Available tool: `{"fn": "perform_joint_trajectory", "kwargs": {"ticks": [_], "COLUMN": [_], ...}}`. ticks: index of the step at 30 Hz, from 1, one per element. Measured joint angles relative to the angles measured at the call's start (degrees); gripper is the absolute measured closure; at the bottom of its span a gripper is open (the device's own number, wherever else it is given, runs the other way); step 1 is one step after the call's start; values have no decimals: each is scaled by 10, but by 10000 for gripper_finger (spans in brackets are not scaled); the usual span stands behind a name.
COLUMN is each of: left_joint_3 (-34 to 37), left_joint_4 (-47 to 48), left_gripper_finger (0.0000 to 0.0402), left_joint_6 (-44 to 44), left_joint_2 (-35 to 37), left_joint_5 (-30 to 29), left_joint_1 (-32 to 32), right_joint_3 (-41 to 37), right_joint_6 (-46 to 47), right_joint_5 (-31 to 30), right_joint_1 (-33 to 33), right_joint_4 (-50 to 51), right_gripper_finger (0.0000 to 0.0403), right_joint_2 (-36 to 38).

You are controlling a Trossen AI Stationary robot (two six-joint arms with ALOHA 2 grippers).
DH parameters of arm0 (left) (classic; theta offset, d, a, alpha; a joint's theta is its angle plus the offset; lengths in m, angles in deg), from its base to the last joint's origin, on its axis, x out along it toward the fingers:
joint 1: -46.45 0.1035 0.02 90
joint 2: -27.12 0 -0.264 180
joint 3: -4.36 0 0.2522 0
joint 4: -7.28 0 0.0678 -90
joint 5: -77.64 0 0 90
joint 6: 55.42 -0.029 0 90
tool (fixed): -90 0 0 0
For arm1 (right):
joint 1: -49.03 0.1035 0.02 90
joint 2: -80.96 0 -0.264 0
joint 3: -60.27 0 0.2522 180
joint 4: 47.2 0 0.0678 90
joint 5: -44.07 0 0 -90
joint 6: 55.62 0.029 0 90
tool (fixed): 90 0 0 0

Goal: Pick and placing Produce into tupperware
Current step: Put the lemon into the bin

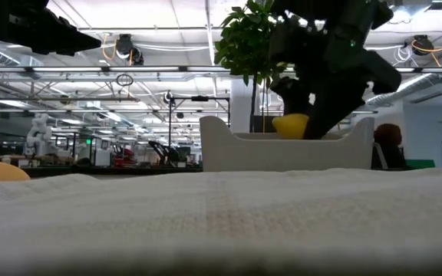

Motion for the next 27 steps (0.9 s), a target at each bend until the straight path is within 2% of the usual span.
{"fn": "perform_joint_trajectory", "kwargs": {"ticks": [10, 20, 27], "left_joint_3": [0, 0, 0], "left_joint_4": [-1, -1, -1], "left_gripper_finger": [378, 378, 378], "left_joint_6": [-1, -2, -1], "left_joint_2": [0, 0, 0], "left_joint_5": [1, 1, 1], "left_joint_1": [0, 0, 0], "right_joint_3": [0, 0, 0], "right_joint_6": [-3, 12, 39], "right_joint_5": [0, 3, 45], "right_joint_1": [-1, -16, -36], "right_joint_4": [-9, -7, -3], "right_gripper_finger": [204, 198, 205], "right_joint_2": [-44, -42, -42]}}
